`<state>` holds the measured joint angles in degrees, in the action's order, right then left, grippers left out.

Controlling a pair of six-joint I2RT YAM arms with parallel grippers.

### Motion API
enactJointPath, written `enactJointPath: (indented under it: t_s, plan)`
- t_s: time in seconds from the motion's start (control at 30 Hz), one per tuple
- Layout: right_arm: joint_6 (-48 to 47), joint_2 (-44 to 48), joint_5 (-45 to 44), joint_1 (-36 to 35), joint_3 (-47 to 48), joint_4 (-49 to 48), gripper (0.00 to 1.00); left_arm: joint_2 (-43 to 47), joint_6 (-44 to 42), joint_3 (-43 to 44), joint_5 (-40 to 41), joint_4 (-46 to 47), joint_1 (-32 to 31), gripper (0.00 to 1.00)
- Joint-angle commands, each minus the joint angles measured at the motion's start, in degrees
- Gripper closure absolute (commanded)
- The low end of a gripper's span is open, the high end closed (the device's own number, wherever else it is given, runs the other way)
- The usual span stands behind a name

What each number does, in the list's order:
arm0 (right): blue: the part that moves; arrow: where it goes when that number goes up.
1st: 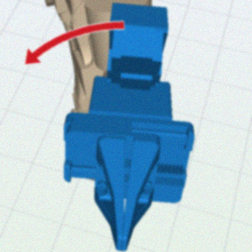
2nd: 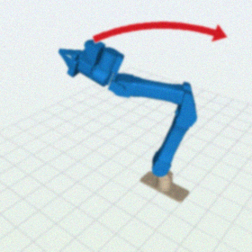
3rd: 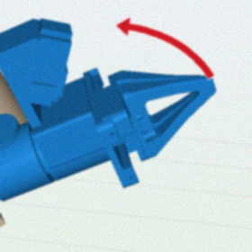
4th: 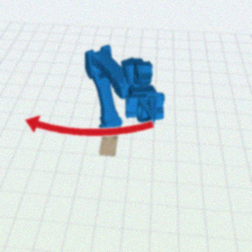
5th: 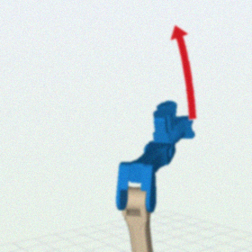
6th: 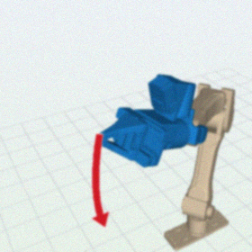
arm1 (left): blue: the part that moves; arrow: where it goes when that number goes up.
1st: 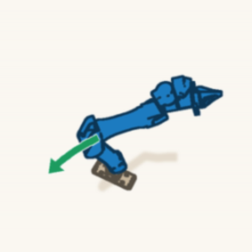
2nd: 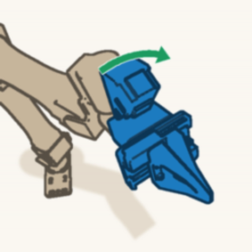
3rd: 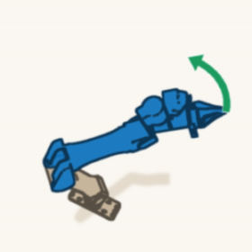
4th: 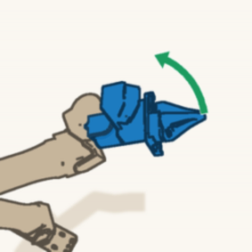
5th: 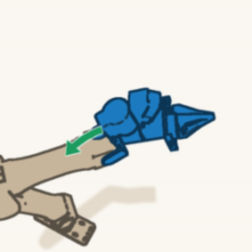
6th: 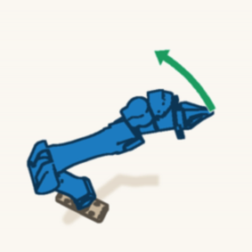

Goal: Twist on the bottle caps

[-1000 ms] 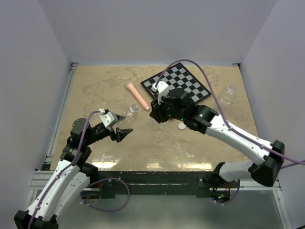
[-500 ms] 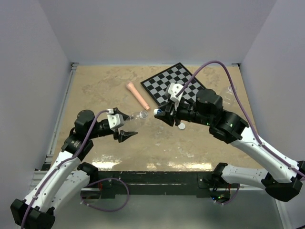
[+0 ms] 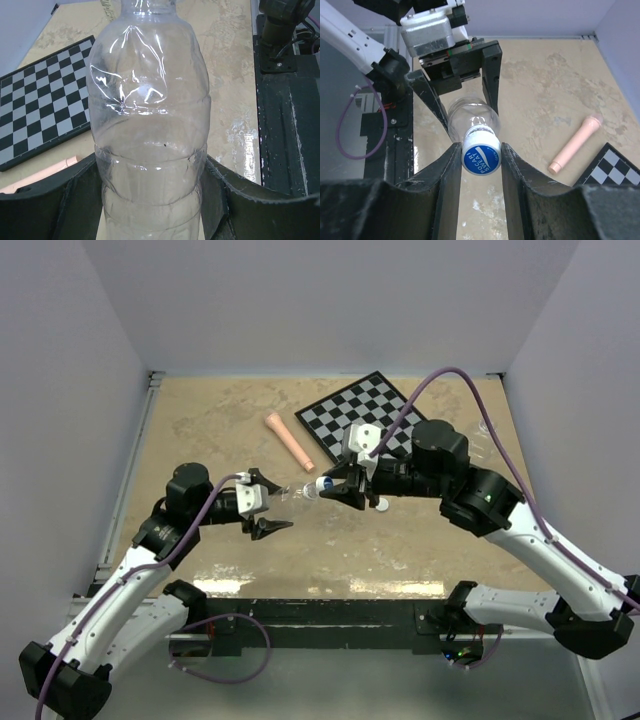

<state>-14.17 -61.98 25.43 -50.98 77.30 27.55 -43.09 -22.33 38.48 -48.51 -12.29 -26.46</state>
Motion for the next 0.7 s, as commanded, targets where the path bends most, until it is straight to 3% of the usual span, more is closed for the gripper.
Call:
enactJointPath:
  t_s: [0.0,0.67]
  plan:
    - [-2.3,-1.5,3.5,0.1,2.1,2.0,0.94,0.5,-2.5,2.7,-2.9,0.8,-0.4,0.81]
    - [-4.8,-4.5,7.0,-0.1,1.6,4.5,0.93,-0.7,-3.5,3.4,-5.9,-0.5,-1.1,0.90]
